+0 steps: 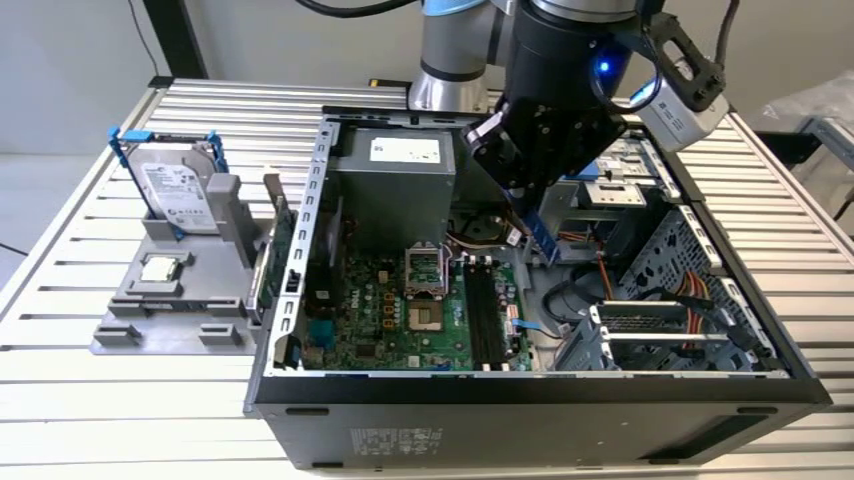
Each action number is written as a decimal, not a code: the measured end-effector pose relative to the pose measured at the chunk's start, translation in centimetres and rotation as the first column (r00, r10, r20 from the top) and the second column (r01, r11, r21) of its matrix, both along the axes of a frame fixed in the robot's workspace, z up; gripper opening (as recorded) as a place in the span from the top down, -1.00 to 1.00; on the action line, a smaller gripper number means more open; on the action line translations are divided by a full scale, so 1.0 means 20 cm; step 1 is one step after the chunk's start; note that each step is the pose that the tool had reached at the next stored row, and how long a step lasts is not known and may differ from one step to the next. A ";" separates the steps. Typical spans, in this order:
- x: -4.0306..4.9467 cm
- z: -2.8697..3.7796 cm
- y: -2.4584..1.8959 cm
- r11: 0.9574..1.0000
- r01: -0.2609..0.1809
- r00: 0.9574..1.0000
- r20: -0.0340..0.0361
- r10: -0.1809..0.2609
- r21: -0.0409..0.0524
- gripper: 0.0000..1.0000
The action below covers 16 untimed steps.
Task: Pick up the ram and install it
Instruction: 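Insert the ram into the slot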
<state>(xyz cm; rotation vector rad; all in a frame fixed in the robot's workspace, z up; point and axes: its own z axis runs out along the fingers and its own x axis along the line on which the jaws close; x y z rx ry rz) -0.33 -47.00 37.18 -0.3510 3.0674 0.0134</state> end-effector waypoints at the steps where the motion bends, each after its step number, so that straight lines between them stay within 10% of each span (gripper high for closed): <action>1: 0.000 0.000 0.000 1.000 0.008 1.000 0.000 -0.008 0.000 1.00; 16: 0.000 -0.001 0.000 0.989 0.146 0.989 -0.001 -0.146 0.009 1.00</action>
